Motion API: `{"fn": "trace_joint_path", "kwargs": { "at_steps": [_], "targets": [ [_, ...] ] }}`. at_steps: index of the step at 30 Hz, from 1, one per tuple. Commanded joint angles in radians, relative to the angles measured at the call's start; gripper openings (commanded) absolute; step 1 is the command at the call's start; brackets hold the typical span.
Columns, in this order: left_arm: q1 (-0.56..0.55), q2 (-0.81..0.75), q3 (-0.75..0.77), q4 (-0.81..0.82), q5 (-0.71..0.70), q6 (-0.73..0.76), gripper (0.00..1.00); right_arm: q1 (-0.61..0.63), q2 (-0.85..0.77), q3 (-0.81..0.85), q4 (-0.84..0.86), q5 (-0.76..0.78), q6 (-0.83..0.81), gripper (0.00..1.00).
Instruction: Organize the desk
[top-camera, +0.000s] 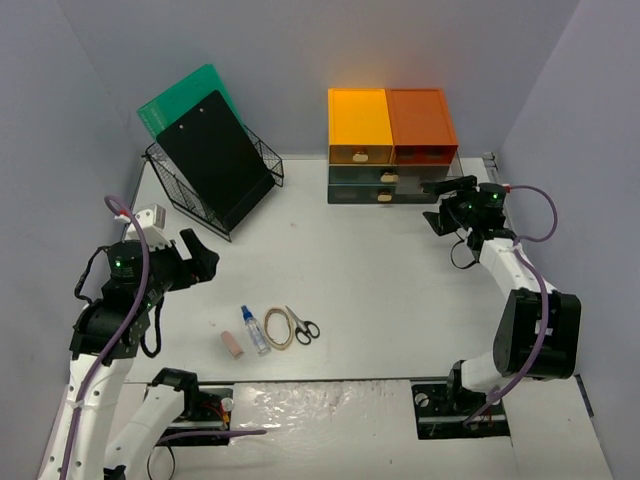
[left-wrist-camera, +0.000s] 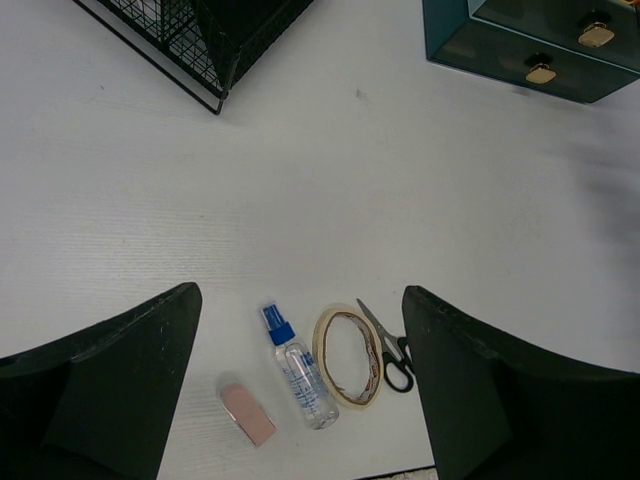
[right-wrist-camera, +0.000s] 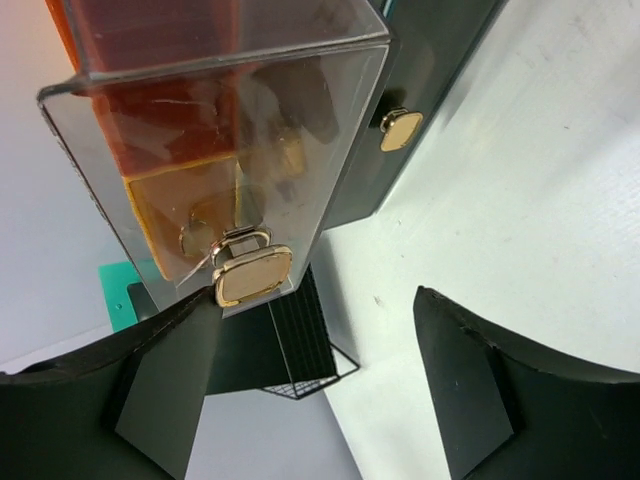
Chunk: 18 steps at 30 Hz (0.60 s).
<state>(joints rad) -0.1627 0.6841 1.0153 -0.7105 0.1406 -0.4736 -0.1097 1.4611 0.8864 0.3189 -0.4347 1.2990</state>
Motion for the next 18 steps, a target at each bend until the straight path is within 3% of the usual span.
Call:
{"fn": "trace_joint_path", "kwargs": {
  "at_steps": [1,15,18],
  "targets": [
    [-0.005,-0.006,0.055,0.022,-0.002,0.0,0.79,0.01,-0.095,0.035,-0.073,-0.005,-0.047,0.74],
    [-0.005,-0.002,0.066,0.018,0.003,0.016,0.79,0.042,-0.177,0.096,-0.163,-0.02,-0.162,0.78],
    [-0.005,0.001,0.066,0.016,0.008,0.01,0.79,0.084,-0.151,0.167,-0.269,-0.024,-0.226,0.78]
  ]
}}
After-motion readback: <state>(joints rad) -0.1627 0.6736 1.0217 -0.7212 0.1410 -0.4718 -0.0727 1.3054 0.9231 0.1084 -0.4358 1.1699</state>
